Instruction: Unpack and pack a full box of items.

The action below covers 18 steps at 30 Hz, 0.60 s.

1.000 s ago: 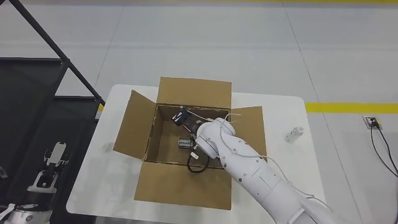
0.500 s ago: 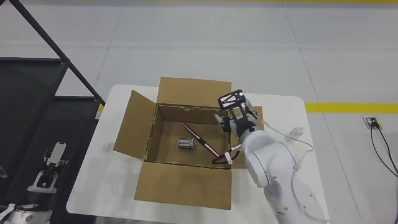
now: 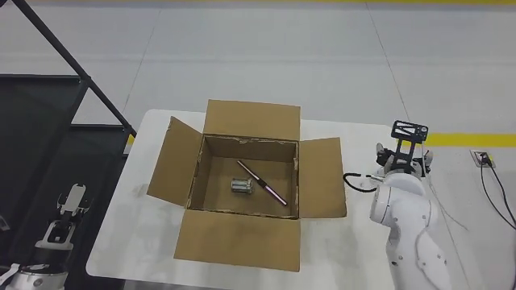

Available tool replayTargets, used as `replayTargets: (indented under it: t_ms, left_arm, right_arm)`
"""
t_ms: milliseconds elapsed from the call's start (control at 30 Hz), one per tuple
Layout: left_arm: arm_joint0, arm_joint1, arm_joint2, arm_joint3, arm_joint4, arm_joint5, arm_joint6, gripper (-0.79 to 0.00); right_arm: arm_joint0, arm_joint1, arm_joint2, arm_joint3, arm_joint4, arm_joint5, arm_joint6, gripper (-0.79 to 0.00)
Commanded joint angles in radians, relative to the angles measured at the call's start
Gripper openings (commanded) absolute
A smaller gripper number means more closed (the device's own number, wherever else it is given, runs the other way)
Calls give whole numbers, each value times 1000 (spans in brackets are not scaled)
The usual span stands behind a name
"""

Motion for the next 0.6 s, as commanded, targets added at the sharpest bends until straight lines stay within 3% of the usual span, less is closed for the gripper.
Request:
replayTargets:
  t_ms: [0,167,500,567]
  left_arm:
    - [0,0,0,0,0,0,0,0]
    - [0,0,0,0,0,0,0,0]
    - [0,0,0,0,0,0,0,0]
    - [0,0,0,0,0,0,0,0]
  right_arm:
    - [14,4,19,66,6,-67,30,0]
    - [53,5,43,197,36,-98,26,0]
    - [101,18,140,355,225,-259,-53,0]
    - [113,21,148,385,243,-280,-62,-191]
